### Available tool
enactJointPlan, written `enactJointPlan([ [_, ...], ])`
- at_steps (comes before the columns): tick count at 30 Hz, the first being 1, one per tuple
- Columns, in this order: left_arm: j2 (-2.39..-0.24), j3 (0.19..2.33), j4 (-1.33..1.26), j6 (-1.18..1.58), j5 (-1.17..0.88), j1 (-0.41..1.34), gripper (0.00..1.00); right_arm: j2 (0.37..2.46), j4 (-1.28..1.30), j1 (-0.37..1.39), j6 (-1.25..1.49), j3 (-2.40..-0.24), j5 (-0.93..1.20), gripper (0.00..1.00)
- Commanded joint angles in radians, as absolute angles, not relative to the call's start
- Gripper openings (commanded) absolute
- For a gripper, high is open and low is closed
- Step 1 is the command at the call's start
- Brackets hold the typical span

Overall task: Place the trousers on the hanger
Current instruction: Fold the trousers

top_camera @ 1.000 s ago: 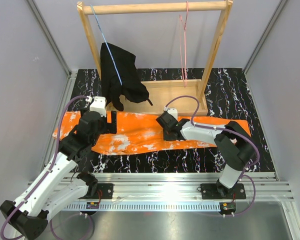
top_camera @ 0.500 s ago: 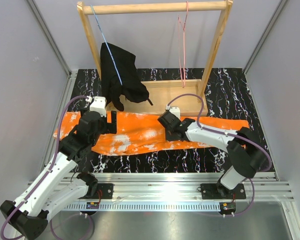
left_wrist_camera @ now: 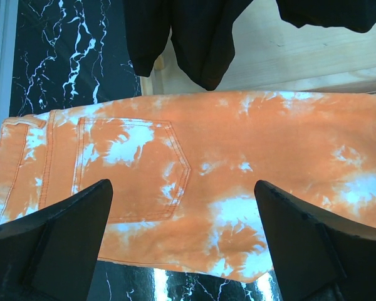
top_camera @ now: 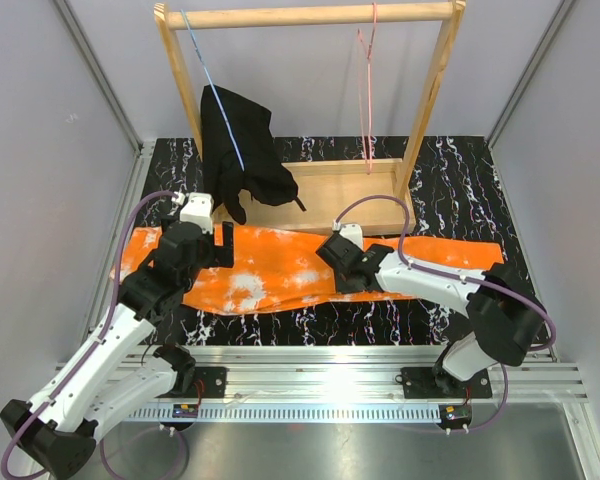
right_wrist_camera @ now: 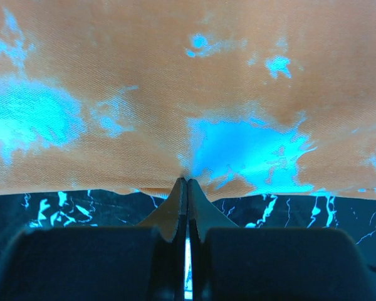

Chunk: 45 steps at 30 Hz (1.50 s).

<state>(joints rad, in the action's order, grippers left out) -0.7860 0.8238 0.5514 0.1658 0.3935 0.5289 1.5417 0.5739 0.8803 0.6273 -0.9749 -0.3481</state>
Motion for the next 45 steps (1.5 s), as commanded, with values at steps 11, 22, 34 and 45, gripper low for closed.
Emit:
enactJointPlan([
  [11,-0.836,0.833,0.563,0.199,0.443,0.497,0.99,1.624,0.572,0.922,0.689,-0.928,-0.382,0.0],
  [22,-0.868,0.842,0.575,0.242,0.344,0.318,0.99,1.583,0.638,0.922,0.704,-0.94,-0.452,0.61],
  [34,-0.927,0.827,0.571,0.405,0.132,-0.097,0.99,1.384,0.741,0.922,0.686,-0.934,-0.549,0.76],
  [45,-0.907,0.733,0.529,0.587,0.176,-0.416,0.99,1.181,0.761,0.92,0.675,-0.9,-0.574,0.82],
])
